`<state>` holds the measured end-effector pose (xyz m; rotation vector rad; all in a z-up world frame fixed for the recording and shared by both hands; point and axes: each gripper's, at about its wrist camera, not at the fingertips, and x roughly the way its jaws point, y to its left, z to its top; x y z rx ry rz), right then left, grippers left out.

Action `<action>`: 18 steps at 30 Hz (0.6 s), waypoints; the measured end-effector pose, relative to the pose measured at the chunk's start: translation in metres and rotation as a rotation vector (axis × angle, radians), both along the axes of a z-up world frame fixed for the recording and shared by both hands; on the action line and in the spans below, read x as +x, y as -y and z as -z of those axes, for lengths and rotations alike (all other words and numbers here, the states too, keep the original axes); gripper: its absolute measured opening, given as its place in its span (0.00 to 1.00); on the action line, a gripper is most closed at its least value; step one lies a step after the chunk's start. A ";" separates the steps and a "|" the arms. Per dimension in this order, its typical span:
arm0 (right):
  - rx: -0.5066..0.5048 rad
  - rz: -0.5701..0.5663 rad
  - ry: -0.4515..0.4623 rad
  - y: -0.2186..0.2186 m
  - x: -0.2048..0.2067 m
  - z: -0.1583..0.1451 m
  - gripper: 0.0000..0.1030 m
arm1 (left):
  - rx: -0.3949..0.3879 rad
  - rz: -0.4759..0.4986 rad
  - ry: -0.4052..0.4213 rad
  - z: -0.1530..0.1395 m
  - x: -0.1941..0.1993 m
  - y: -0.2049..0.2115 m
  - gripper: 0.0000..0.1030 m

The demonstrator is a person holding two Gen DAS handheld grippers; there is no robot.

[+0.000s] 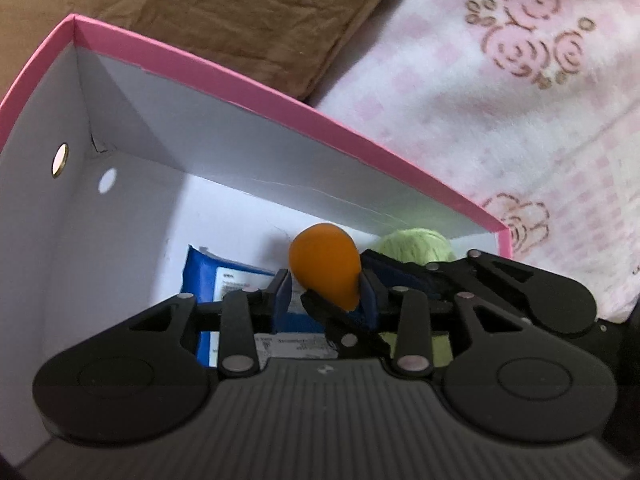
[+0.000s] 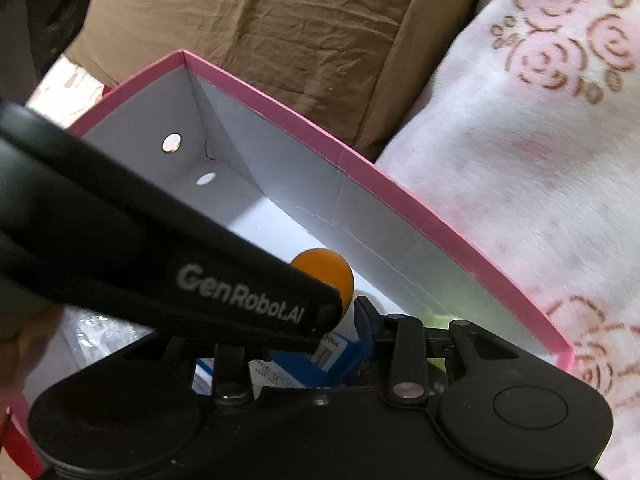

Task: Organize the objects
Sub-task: 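Lower the orange sponge into the box beside the yarn and open the left gripper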

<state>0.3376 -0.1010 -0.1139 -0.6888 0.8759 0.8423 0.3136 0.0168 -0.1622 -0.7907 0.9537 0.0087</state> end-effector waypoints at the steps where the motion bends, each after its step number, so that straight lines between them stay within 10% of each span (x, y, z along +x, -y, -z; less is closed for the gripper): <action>1: 0.008 -0.005 0.012 0.004 -0.004 -0.002 0.43 | 0.006 0.005 0.003 -0.003 -0.001 0.002 0.35; 18: 0.058 0.021 0.124 0.020 -0.020 0.006 0.42 | 0.178 -0.055 -0.005 -0.037 -0.023 0.004 0.37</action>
